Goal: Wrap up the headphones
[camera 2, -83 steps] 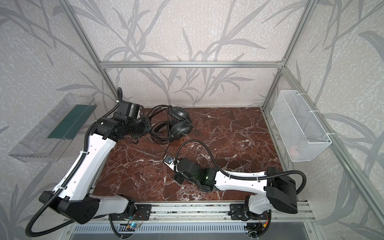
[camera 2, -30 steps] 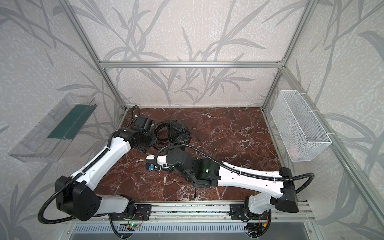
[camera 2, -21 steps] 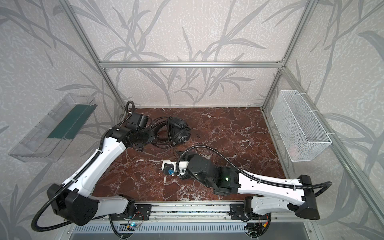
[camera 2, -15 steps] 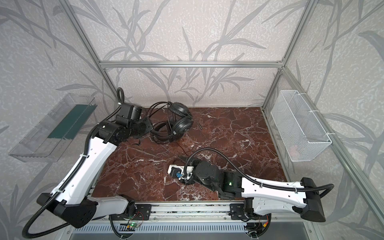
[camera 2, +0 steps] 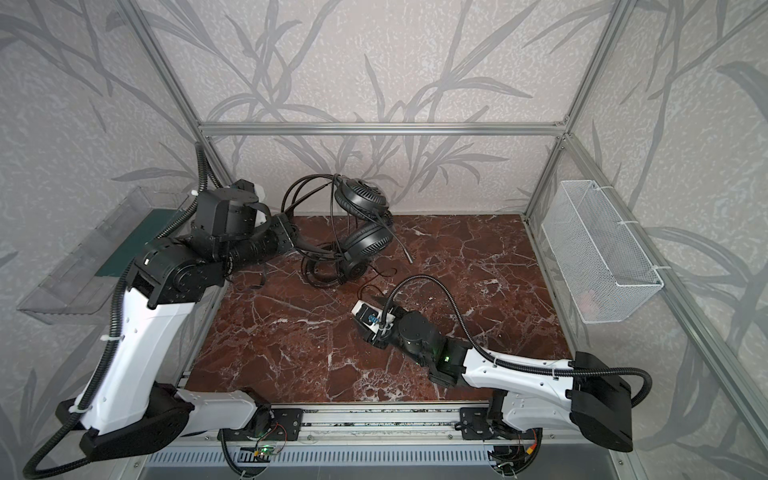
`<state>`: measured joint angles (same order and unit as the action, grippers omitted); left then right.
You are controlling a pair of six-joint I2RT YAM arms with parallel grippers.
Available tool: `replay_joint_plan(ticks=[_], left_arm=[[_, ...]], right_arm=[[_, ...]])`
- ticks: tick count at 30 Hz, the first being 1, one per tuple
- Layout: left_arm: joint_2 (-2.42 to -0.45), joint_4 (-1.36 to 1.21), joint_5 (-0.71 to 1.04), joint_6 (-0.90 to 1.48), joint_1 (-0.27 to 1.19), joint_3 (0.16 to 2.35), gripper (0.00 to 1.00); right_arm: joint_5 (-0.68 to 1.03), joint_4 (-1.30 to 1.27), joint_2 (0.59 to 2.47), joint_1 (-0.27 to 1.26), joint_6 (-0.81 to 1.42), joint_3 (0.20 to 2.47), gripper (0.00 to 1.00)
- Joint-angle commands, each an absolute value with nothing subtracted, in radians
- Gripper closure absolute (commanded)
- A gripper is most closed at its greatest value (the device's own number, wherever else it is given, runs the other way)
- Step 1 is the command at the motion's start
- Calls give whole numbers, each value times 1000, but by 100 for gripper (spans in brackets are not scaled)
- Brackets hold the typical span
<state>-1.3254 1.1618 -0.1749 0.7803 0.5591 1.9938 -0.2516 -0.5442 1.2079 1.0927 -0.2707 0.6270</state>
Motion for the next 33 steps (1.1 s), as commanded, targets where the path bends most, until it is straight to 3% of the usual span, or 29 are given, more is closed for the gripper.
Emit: replay_joint_plan(ticks=[1, 8, 13, 28, 33], left_arm=[[-1334, 1150, -217, 798, 580, 2060, 100], [-1357, 1161, -230, 800, 614, 2102, 100], [-1362, 1166, -239, 799, 631, 2120, 100], [-1368, 1159, -240, 802, 649, 2114, 100], [-1367, 1150, -244, 797, 650, 2111, 100]], right_arm=[[-248, -726, 1268, 1029, -185, 629, 36], [-191, -867, 1464, 907, -135, 707, 38], [-181, -1123, 1651, 861, -173, 736, 39], [-251, -1135, 1888, 777, -196, 940, 50], [-254, -1114, 1913, 769, -200, 976, 72]])
